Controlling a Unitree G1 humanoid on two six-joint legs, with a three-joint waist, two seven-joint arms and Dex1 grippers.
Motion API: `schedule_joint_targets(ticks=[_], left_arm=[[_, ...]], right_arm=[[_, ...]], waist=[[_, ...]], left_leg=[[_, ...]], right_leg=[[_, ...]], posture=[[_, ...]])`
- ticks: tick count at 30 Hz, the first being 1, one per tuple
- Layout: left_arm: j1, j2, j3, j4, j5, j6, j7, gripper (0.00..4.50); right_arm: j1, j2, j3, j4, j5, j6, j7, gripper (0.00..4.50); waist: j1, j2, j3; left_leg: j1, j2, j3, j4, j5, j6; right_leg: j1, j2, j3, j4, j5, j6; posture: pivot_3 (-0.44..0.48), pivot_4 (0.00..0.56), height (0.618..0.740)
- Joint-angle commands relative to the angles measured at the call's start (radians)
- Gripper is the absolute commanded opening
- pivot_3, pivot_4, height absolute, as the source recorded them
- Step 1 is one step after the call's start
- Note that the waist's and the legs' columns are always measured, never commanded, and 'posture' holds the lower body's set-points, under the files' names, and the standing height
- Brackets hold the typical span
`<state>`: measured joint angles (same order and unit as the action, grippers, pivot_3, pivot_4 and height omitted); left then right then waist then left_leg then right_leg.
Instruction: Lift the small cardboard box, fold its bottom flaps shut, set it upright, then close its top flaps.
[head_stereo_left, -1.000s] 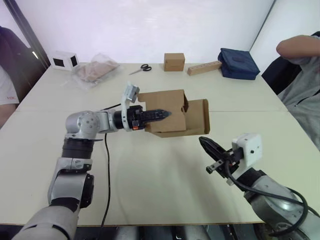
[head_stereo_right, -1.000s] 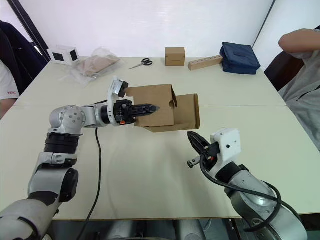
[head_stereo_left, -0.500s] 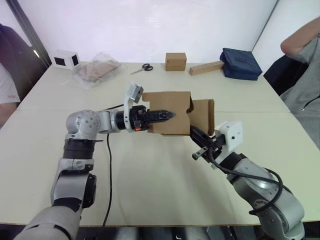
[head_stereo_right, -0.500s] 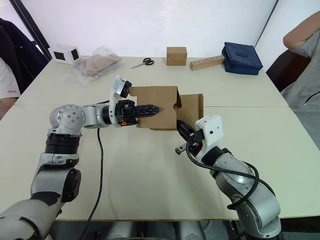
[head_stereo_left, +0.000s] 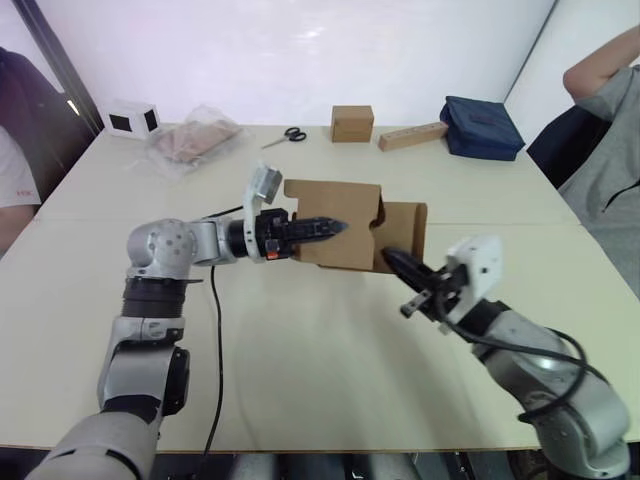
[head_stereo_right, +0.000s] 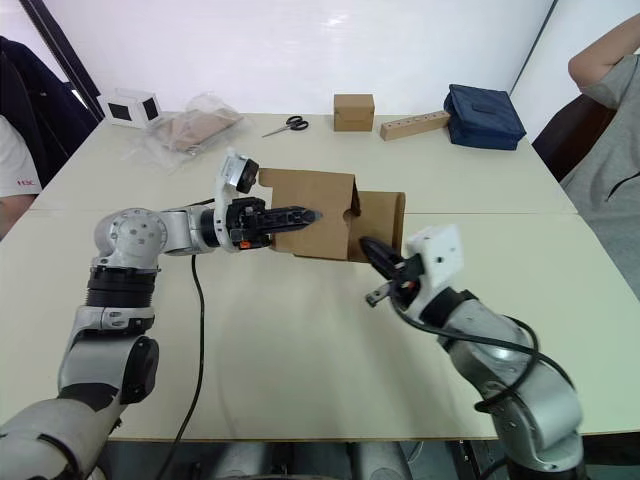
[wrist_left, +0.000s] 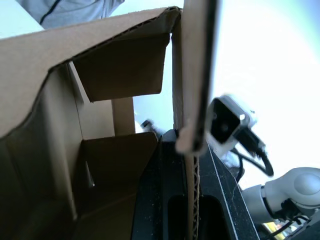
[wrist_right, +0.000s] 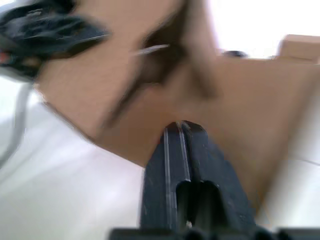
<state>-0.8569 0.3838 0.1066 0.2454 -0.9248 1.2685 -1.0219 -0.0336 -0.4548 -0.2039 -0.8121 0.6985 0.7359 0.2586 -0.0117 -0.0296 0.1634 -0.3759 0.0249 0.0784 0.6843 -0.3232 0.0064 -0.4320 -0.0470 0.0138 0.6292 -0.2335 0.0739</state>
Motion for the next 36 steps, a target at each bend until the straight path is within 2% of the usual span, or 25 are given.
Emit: schedule_joint_targets(ticks=[1, 4, 8, 11, 13, 17, 22, 30, 36], left_arm=[[-0.011, 0.010, 0.029, -0.024, -0.025, -0.005, -0.008, 0.04], [-0.008, 0.010, 0.034, -0.033, -0.034, 0.004, -0.004, 0.00], [-0.005, 0.007, 0.040, -0.044, -0.043, 0.014, 0.001, 0.00], [-0.009, 0.001, 0.045, -0.045, -0.053, 0.017, 0.010, 0.00], [-0.012, -0.004, 0.051, -0.048, -0.064, 0.022, 0.016, 0.00], [-0.014, -0.018, 0.060, -0.055, -0.081, 0.024, 0.030, 0.00], [-0.011, -0.028, 0.066, -0.062, -0.086, 0.023, 0.047, 0.00], [-0.003, -0.036, 0.068, -0.066, -0.096, 0.019, 0.067, 0.00], [-0.004, -0.037, 0.067, -0.064, -0.096, 0.015, 0.071, 0.00]], right_arm=[[0.015, 0.030, -0.197, -0.014, 0.220, -0.020, -0.057, 0.00], [0.033, 0.045, -0.294, 0.044, 0.375, -0.031, -0.102, 0.74], [0.044, 0.069, -0.322, 0.122, 0.514, -0.049, -0.139, 2.32], [0.039, 0.078, -0.302, 0.191, 0.514, -0.056, -0.148, 3.52], [0.023, 0.096, -0.240, 0.263, 0.462, -0.053, -0.149, 4.33], [-0.068, 0.210, -0.134, 0.382, 0.464, -0.060, -0.185, 4.33], [-0.117, 0.275, -0.089, 0.366, 0.555, -0.052, -0.185, 4.33], [-0.088, 0.287, -0.023, 0.246, 0.714, -0.047, -0.209, 4.33], [-0.083, 0.282, 0.005, 0.229, 0.753, -0.070, -0.227, 4.33]], waist=[[0.000, 0.000, 0.000], [0.000, 0.000, 0.000], [-0.004, 0.000, 0.000], [-0.004, 0.000, 0.000], [-0.005, 0.000, 0.000], [-0.007, 0.001, 0.000], [-0.002, 0.003, 0.002], [-0.003, 0.003, 0.002], [-0.004, 0.003, 0.002]], left_leg=[[0.000, 0.000, 0.000, 0.000, 0.000, 0.000], [0.000, 0.000, 0.000, 0.000, 0.000, 0.000], [0.001, 0.000, 0.000, 0.000, 0.000, 0.000], [0.001, 0.001, 0.000, 0.000, 0.000, 0.000], [0.001, 0.001, 0.000, 0.000, 0.000, 0.000], [0.001, 0.001, 0.000, 0.000, 0.000, 0.000], [0.000, 0.001, 0.000, 0.000, 0.000, 0.000], [-0.002, 0.001, 0.000, 0.000, 0.000, 0.000], [-0.001, 0.001, 0.000, 0.000, 0.000, 0.000]], right_leg=[[0.000, 0.000, 0.000, 0.000, 0.000, 0.000], [0.000, 0.000, 0.000, 0.000, 0.000, 0.000], [0.000, 0.000, 0.001, 0.000, 0.000, 0.000], [0.000, 0.000, 0.001, 0.001, 0.000, 0.000], [0.000, 0.000, 0.001, 0.001, 0.000, 0.000], [0.000, 0.001, 0.002, 0.001, 0.000, 0.000], [-0.001, 0.001, 0.001, 0.001, 0.001, 0.002], [-0.002, -0.001, 0.001, 0.000, 0.002, 0.003], [-0.002, 0.000, 0.001, 0.001, 0.001, 0.002]], posture=[[0.000, 0.150, 0.740], [0.000, 0.150, 0.740], [0.000, 0.150, 0.740], [0.000, 0.150, 0.740], [0.000, 0.150, 0.740], [0.000, 0.150, 0.740], [0.000, 0.150, 0.740], [0.000, 0.150, 0.740], [0.000, 0.150, 0.740]])
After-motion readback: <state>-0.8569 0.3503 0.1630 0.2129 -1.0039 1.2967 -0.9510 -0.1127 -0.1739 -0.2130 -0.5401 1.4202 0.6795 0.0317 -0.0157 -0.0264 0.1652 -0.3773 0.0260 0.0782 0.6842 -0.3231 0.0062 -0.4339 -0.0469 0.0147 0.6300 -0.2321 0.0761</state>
